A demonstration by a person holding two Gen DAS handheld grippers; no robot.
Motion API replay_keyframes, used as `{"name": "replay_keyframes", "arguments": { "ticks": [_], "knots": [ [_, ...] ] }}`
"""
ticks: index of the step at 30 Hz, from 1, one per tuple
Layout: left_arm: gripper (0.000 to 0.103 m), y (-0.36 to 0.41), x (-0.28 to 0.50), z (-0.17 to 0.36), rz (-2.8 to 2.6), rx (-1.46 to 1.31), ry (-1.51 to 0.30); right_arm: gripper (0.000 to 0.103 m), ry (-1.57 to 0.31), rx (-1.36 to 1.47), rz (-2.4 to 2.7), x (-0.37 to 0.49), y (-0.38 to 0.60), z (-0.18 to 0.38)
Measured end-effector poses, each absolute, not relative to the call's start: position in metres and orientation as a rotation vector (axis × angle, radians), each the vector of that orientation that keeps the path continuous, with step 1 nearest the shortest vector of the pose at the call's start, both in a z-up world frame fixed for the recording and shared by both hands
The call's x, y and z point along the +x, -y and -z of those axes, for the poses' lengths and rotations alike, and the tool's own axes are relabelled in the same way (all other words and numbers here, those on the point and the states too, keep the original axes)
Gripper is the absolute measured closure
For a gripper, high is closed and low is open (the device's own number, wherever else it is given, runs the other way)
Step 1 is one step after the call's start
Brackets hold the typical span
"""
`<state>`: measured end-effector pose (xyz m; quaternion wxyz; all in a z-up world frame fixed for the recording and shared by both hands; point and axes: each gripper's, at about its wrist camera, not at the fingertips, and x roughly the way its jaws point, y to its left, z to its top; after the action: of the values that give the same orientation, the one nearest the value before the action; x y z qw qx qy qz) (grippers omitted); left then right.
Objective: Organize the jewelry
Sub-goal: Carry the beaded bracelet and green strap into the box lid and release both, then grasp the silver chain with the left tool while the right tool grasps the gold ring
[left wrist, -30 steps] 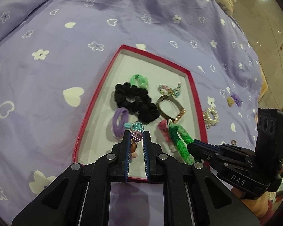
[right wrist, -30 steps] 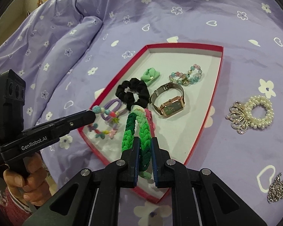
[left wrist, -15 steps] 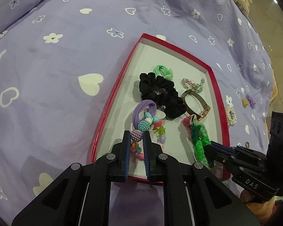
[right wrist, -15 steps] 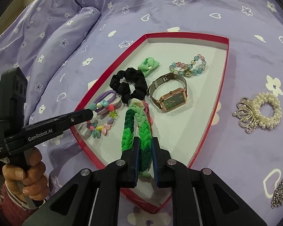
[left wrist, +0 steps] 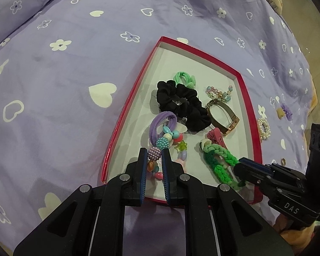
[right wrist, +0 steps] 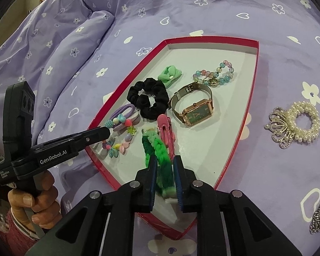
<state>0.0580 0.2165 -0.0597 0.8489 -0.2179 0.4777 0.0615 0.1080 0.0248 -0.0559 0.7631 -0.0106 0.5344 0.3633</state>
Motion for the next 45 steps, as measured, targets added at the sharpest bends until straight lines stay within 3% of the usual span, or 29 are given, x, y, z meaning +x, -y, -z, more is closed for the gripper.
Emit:
{"name": "replay_keyframes", "arguments": {
  "ticks": [3, 5, 11, 14, 28, 45],
  "knots": [
    [0.086, -0.215, 0.057, 0.058, -0.131, -0.457, -1.006, 0.076, -1.155, -0.013, -0.789, 0.107, -0.023, 0.053],
    [0.075, -0.214, 0.056, 0.056, -0.133, -0.457, -1.004, 0.075, -1.151, -0.004, -0.790, 0.107, -0.021, 0.051],
    [0.072, -0.205, 0.052, 0.043, -0.128, -0.424, -0.985, 0.068, -1.120, 0.028, -0.782, 0.105, -0.007, 0.039],
    [0.066, -0.200, 0.050, 0.037, -0.122, -0.410, -0.976, 0.068, -1.110, 0.047, -0.770, 0.104, 0.003, 0.034],
    [0.066, -0.161, 0.049, 0.009, -0.054, -0.359, -0.940, 0.065, -1.058, 0.130, -0.652, 0.097, 0.077, 0.015],
    [0.063, -0.061, 0.067, 0.007, 0.131, -0.254, -0.981, 0.065, -1.022, 0.233, -0.430, 0.093, 0.195, 0.015]
  ]
}}
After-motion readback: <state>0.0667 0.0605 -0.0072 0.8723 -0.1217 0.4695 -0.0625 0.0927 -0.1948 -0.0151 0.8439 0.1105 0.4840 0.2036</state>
